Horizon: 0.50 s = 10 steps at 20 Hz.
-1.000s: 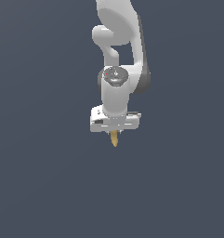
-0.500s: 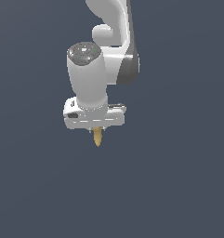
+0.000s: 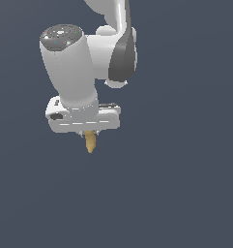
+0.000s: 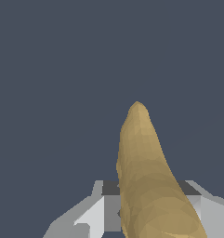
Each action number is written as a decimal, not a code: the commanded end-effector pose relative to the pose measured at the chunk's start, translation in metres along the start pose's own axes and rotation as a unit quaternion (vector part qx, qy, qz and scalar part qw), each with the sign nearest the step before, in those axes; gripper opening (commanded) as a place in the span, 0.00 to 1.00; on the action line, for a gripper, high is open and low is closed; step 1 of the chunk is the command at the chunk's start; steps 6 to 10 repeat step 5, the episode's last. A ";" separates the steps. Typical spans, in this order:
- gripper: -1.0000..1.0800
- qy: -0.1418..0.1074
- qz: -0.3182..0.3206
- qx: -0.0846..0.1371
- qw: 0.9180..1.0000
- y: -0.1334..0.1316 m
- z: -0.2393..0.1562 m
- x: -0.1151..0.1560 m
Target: Pick up the object and move it to a goal position.
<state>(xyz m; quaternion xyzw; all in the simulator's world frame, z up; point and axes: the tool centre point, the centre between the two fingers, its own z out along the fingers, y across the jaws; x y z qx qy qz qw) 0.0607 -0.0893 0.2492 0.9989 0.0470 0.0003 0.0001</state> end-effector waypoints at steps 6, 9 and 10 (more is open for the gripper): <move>0.00 0.000 0.000 0.000 1.000 0.004 -0.005 0.003; 0.00 0.000 0.000 0.000 1.000 0.004 -0.005 0.003; 0.00 0.000 0.000 0.000 1.000 0.004 -0.005 0.003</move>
